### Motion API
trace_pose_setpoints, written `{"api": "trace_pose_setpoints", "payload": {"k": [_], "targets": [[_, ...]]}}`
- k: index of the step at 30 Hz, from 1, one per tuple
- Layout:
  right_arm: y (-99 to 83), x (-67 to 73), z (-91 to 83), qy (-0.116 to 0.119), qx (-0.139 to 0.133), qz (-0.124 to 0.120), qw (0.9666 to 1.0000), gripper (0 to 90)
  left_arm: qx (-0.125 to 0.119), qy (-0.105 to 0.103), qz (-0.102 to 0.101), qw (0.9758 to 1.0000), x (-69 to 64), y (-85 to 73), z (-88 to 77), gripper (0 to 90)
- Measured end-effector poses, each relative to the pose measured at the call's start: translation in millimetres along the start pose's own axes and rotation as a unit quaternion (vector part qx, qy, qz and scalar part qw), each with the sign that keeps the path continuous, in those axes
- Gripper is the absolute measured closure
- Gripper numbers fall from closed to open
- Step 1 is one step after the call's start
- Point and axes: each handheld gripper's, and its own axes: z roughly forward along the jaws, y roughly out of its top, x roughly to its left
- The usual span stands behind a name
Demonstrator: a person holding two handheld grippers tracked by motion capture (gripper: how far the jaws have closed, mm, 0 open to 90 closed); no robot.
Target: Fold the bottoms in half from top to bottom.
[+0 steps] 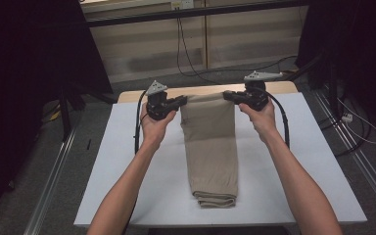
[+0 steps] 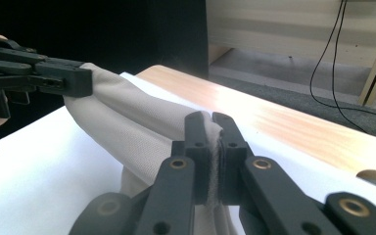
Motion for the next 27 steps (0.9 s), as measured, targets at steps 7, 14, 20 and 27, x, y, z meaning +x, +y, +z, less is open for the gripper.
{"api": "trace_pose_setpoints", "payload": {"k": [7, 14, 20, 27], "targets": [[-25.3, 23.6, -27.4, 0.021, -0.001, -0.018, 0.9996, 85.9, 0.000, -0.025, 0.006, 0.9997, -23.0, -26.8, -25.5, 85.6], [-63.0, 47.9, -48.6, 0.048, 0.018, -0.026, 0.9984, 85.9, 0.033, -0.060, 0.020, 0.9974, -48.4, -61.1, -49.7, 85.5], [-98.0, 70.0, -66.8, 0.065, 0.043, -0.024, 0.9966, 85.1, 0.064, -0.083, 0.031, 0.9940, -72.9, -88.2, -68.1, 85.1], [-135.3, 91.3, -85.8, 0.085, 0.089, -0.026, 0.9921, 80.8, 0.103, -0.112, 0.054, 0.9870, -94.5, -113.4, -85.5, 84.5]]}}
